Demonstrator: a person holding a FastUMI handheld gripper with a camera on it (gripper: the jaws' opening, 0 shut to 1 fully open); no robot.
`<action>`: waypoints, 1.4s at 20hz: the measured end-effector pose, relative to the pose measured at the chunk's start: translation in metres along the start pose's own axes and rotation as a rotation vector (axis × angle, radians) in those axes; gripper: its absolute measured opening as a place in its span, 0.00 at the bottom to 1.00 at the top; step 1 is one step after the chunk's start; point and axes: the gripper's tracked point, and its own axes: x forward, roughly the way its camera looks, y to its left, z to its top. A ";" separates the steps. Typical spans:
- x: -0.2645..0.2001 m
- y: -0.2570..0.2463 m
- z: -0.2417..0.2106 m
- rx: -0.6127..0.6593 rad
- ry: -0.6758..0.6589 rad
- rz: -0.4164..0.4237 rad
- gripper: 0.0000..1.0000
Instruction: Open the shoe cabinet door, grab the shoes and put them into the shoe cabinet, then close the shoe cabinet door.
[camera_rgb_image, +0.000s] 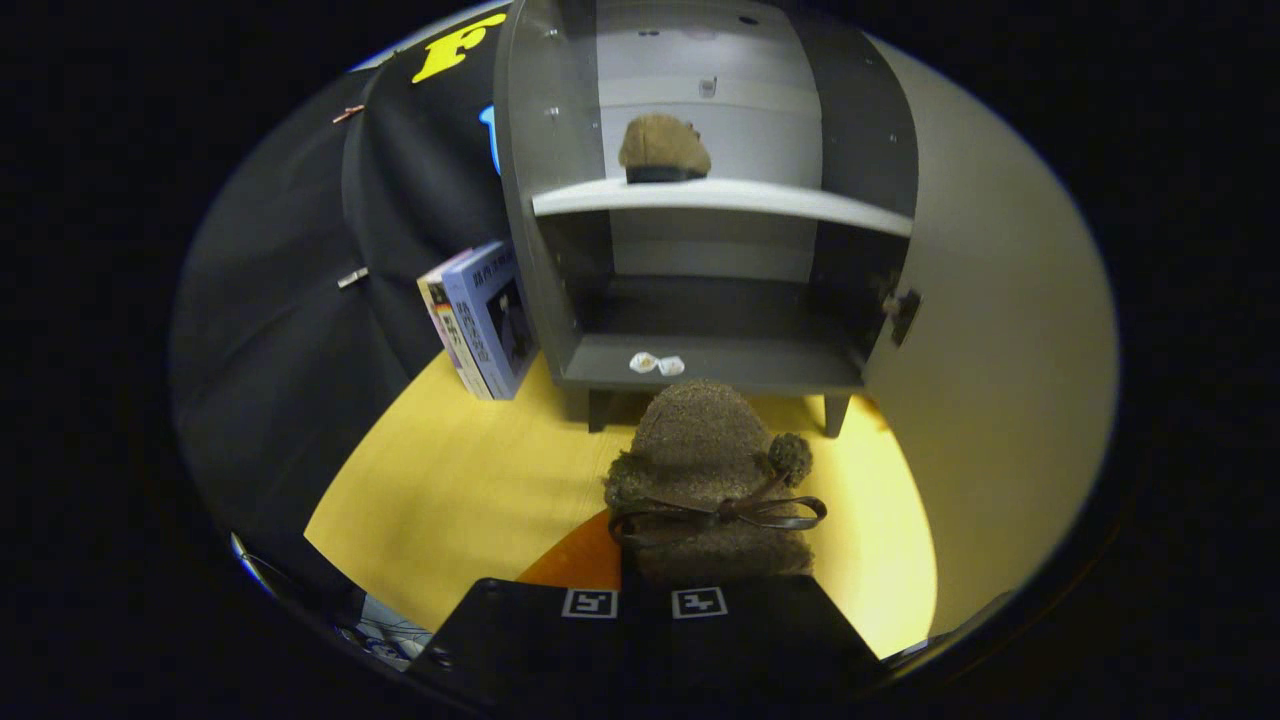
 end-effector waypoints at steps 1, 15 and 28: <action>-0.009 -0.001 0.016 -0.004 -0.022 -0.001 0.05; -0.019 -0.047 0.218 0.021 -0.214 -0.079 0.05; 0.104 -0.098 0.357 0.079 -0.176 -0.126 0.05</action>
